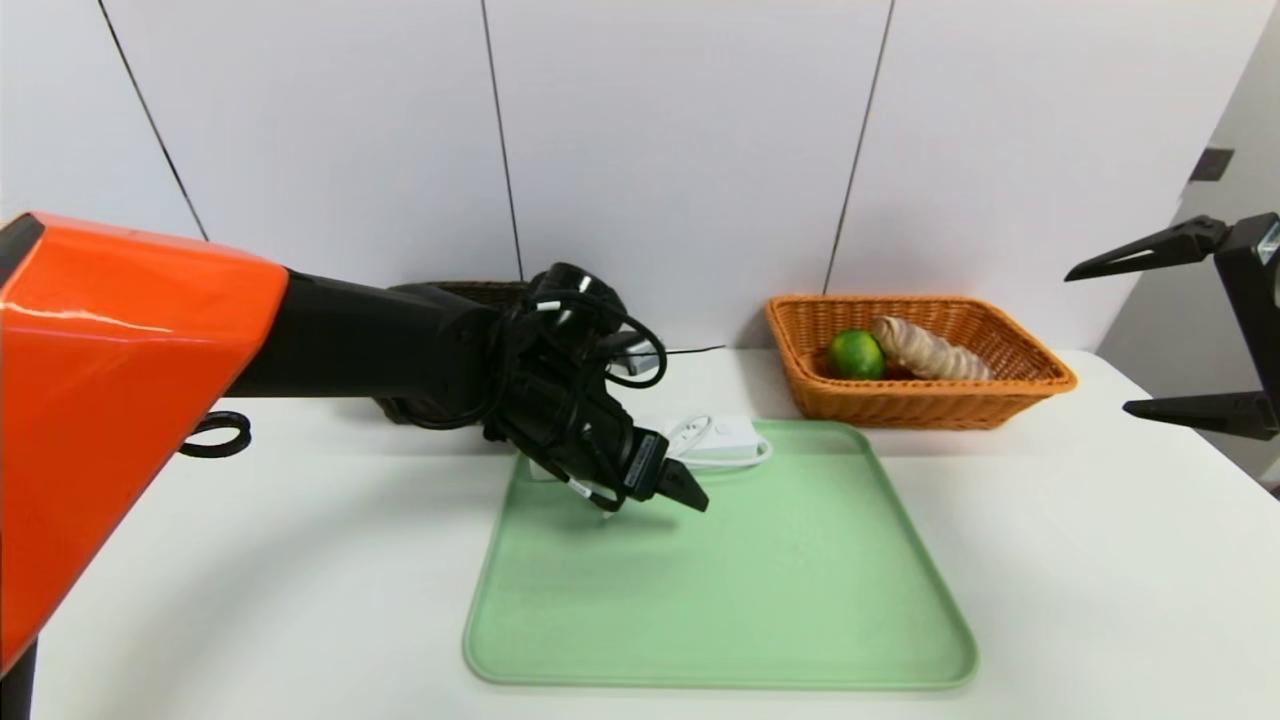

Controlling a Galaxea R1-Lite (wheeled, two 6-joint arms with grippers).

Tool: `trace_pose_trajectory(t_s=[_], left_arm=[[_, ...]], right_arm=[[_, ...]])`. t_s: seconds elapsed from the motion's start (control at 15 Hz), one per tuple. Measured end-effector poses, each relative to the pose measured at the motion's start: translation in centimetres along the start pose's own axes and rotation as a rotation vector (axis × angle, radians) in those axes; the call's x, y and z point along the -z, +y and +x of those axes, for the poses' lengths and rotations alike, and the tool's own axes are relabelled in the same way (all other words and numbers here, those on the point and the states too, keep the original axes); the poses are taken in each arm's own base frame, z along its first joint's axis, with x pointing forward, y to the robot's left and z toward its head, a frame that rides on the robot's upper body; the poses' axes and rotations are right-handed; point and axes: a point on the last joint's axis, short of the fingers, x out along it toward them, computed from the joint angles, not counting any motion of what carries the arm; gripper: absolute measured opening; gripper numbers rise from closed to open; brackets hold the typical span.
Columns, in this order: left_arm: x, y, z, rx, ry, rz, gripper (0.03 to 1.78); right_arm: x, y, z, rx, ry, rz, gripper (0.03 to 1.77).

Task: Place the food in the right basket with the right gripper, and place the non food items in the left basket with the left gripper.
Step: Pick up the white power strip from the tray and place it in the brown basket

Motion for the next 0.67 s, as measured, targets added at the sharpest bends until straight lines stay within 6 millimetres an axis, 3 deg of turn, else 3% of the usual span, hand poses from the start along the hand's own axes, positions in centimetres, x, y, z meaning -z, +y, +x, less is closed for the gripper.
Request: trace_pose_trajectory(t_s=[0.67], left_arm=[[-0.1, 0.7, 1.2, 0.002, 0.010, -0.023, 1.69]], right_arm=[[-0.2, 0.0, 0.0, -0.001, -0.007, -0.008, 1.71]])
